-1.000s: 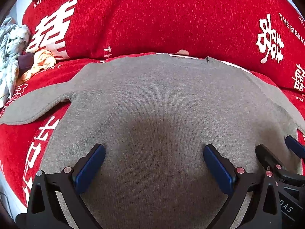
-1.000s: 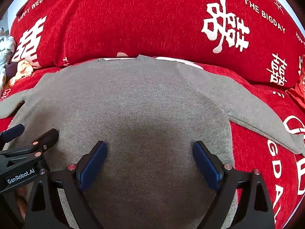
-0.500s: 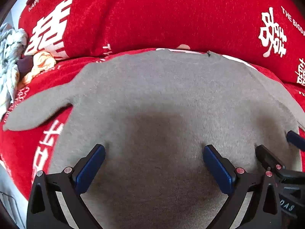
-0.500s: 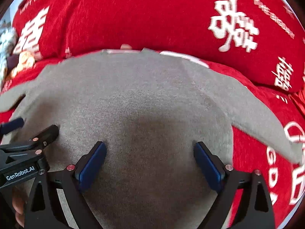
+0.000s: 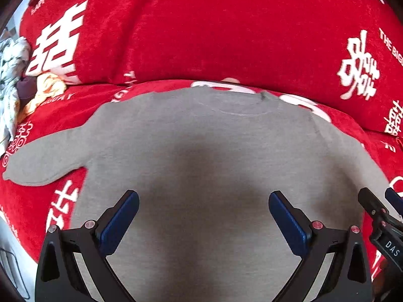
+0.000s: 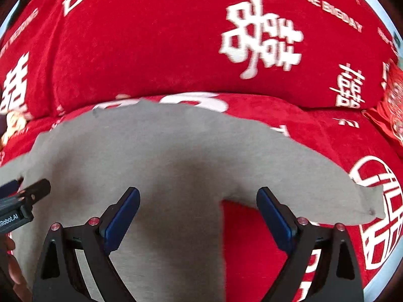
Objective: Fold small clothes
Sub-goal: 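Move the right gripper to the sweater's sleeve cuff and close on it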
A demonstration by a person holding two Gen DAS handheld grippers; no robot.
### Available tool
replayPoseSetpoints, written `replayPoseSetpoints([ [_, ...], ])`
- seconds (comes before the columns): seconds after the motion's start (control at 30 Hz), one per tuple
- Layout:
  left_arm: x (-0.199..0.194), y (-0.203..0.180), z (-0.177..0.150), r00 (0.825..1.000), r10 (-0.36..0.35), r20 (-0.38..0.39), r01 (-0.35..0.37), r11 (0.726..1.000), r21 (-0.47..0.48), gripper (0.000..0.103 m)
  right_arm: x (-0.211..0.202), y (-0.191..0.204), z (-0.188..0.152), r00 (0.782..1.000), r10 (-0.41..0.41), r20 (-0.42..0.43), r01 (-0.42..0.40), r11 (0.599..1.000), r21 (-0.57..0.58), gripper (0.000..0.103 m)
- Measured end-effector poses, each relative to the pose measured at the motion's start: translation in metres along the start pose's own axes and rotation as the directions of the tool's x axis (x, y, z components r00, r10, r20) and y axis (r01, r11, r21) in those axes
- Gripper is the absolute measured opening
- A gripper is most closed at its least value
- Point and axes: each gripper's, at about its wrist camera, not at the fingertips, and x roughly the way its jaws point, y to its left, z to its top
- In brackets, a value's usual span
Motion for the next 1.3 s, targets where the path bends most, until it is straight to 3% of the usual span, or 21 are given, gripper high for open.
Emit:
replayPoseSetpoints([
  [0.1,-0.006,-0.023,0.000,0.999,-0.020,0.040,0.018,0.999,0.050,0.103,-0.001,-0.024,0.001,1.000,-0.028,0.002,0.028,0.999,0.034,0.095],
  [0.37,-0.010,-0.087,0.002,0.996,-0.078,0.052,0.068,0.984,0.167,0.103,0.003,-0.095,-0.005,0.997,-0.078,-0.013,0.079,0.984,0.158,0.095],
  [0.6,0.001,-0.140,-0.004,0.996,-0.082,-0.022,0.085,0.964,0.250,0.103,-0.004,-0.147,-0.014,0.992,-0.128,-0.013,0.128,0.967,0.222,0.095],
  [0.93,0.009,-0.198,-0.010,0.994,-0.090,-0.060,0.104,0.948,0.302,0.103,-0.005,-0.227,-0.047,0.982,-0.176,-0.060,0.186,0.917,0.352,0.095],
  [1.3,0.011,-0.230,-0.016,0.993,-0.097,-0.067,0.114,0.934,0.339,0.103,0.000,-0.298,-0.045,0.992,-0.086,-0.089,0.119,0.856,0.503,0.091],
])
